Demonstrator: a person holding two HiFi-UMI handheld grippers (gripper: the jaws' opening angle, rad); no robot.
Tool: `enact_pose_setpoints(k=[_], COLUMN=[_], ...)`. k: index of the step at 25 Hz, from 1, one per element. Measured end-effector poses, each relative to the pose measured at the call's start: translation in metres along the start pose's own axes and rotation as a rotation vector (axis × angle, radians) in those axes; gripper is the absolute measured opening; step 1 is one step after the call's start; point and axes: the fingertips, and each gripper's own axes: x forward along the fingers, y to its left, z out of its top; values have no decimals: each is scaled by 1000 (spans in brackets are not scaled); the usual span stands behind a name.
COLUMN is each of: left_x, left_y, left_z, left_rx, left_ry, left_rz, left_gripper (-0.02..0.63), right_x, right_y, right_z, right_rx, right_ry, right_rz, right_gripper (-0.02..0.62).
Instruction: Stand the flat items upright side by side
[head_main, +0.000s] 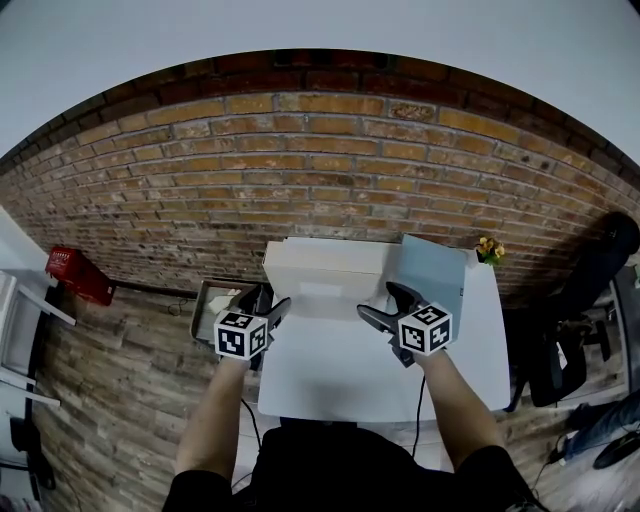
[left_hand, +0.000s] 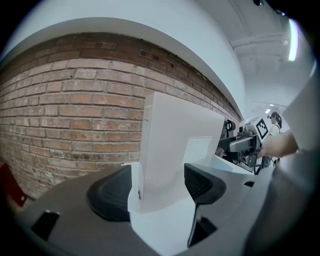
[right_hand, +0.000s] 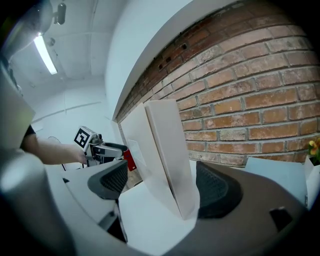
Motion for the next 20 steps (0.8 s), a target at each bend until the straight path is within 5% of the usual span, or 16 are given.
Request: enact_pose_setpoints(k=[8, 20], left_x=[-34, -49], left_y=[-14, -88], left_z=[-5, 0], left_rx=[-56, 59], left_ry=[-89, -151], left_rz=[97, -99], left_gripper=[338, 316], right_x=[-30, -96], right_y=[-6, 9], right_z=[-19, -37], right_rx=[69, 92], right_ry=[-55, -74], right_rz=[-63, -254], right_gripper=[423, 425])
